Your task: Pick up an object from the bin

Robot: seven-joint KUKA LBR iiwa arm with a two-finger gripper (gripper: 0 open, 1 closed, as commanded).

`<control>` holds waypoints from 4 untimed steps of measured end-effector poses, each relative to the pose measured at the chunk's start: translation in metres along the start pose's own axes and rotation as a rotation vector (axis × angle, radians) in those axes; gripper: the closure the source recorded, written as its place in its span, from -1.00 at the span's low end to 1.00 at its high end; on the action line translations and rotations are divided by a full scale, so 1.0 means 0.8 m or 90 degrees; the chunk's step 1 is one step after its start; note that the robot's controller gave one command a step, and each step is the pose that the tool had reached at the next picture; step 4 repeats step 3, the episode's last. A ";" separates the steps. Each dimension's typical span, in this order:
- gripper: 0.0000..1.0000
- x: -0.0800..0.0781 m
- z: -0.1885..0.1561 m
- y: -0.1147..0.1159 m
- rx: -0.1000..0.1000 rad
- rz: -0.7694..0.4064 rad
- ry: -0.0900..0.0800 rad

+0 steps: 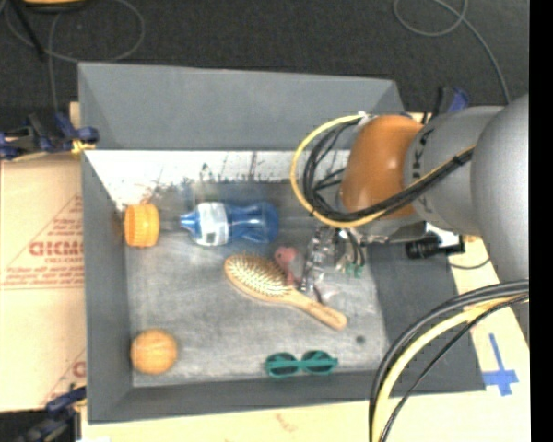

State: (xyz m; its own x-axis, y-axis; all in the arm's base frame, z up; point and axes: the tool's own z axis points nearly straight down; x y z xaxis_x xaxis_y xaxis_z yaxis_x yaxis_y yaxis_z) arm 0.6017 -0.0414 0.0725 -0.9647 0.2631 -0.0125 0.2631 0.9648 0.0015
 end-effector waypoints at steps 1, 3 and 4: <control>1.00 0.003 -0.013 -0.001 0.001 -0.001 0.008; 1.00 0.001 -0.056 0.000 0.000 -0.002 0.006; 1.00 0.001 -0.056 0.000 0.000 -0.002 0.006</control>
Offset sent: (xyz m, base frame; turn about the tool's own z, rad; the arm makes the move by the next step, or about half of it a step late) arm 0.0001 0.0001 0.0518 0.0000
